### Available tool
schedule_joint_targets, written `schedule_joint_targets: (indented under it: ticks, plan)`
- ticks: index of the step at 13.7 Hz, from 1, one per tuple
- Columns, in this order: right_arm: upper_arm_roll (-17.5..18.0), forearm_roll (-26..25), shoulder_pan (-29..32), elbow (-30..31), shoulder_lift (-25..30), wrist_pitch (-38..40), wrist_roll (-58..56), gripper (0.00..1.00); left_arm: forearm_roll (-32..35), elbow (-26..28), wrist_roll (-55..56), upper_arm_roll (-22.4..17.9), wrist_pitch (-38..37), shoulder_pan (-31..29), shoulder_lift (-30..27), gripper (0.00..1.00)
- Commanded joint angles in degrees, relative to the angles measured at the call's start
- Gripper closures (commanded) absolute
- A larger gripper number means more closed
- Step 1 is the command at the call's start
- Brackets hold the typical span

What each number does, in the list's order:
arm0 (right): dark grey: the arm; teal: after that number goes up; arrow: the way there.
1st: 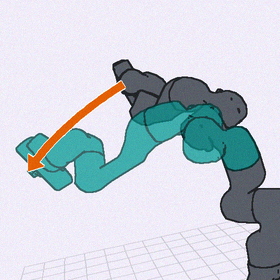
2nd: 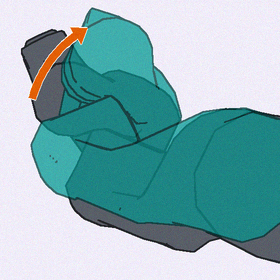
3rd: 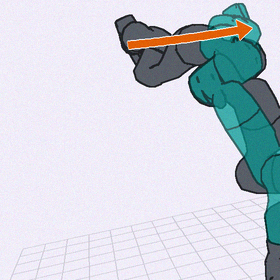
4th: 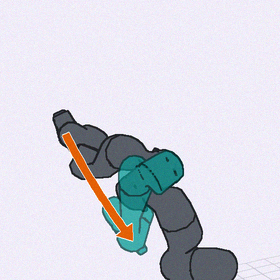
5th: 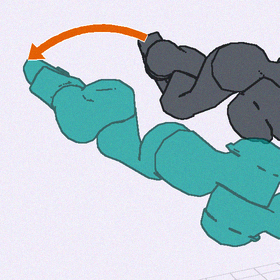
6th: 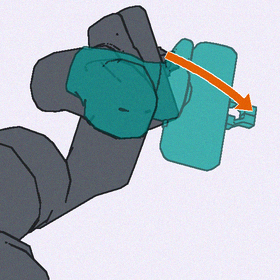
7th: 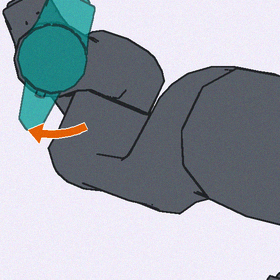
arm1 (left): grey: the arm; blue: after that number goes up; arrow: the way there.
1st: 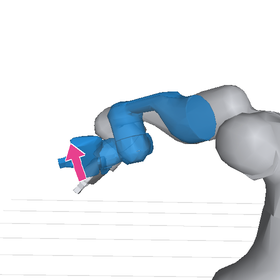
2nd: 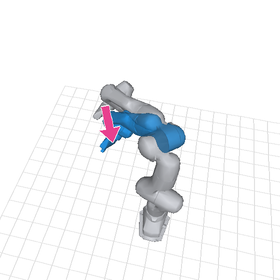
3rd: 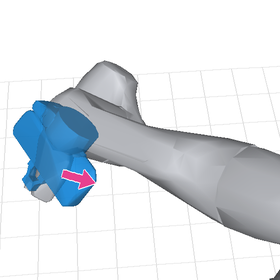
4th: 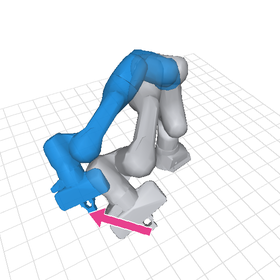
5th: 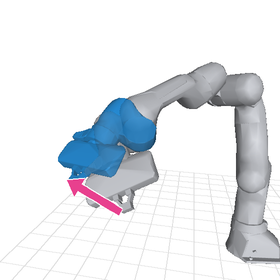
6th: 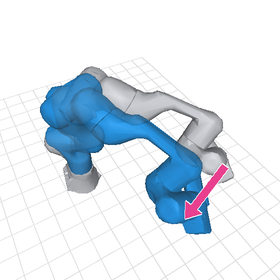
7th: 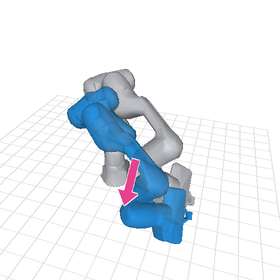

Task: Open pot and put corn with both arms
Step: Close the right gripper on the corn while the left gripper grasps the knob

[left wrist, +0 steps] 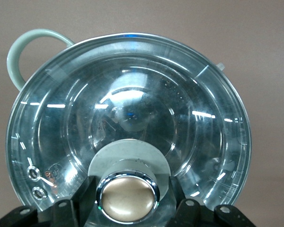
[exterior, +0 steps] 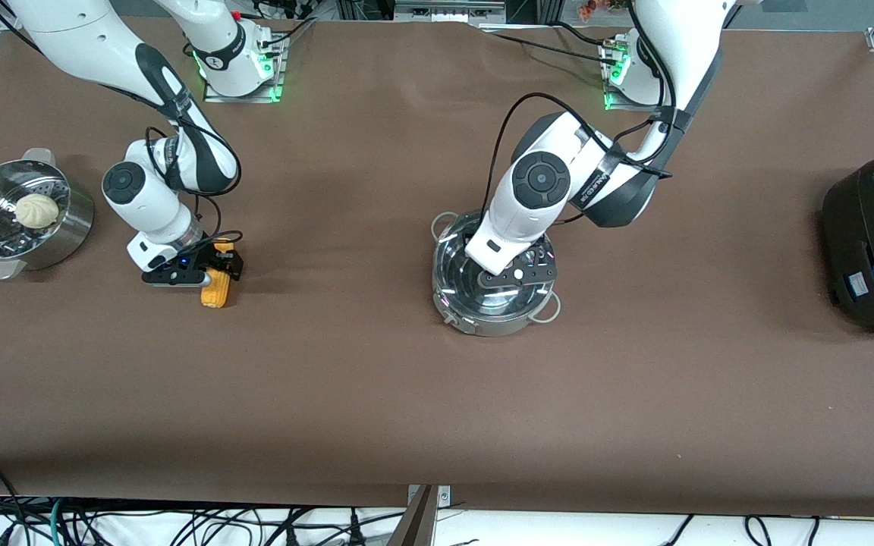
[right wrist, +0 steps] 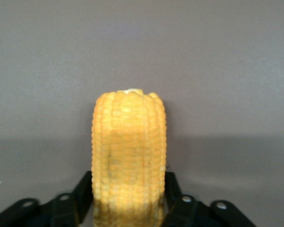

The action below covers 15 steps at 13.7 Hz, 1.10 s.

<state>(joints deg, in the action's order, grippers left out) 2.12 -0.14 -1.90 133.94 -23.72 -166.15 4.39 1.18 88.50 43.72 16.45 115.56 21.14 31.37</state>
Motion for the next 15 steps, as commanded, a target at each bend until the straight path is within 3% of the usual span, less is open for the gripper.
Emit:
schedule_joint_targets:
  ticks: [1,2,4,6,8,15]
  plan:
    - [0.17,0.49,-0.21,0.35,0.34,-0.84,-0.79,1.00,1.46,-0.43,0.40,-0.36,0.01,0.48,-0.17,0.33]
    - [0.17,0.49,-0.21,0.35,0.34,-0.76,-0.79,1.00,1.46,-0.43,0.40,-0.36,-0.07,0.48,-0.17,0.34]
    - [0.17,0.49,-0.21,0.09,0.60,-0.49,-0.79,1.00,1.46,-0.43,0.31,-0.45,-0.25,0.48,-0.17,0.49]
    - [0.17,0.49,-0.21,-0.43,1.04,-0.14,-0.88,1.00,1.46,-0.43,0.14,-0.54,-0.25,0.40,-0.26,0.70]
    - [0.17,0.49,-0.21,-1.75,1.57,2.31,-0.88,1.00,1.46,-0.43,-0.12,-0.63,-0.51,0.40,-0.34,1.00]
    - [0.96,0.49,-0.21,-10.45,3.24,17.95,-0.61,1.00,0.67,-0.52,-0.21,-0.63,-6.65,-0.39,-4.29,1.00]
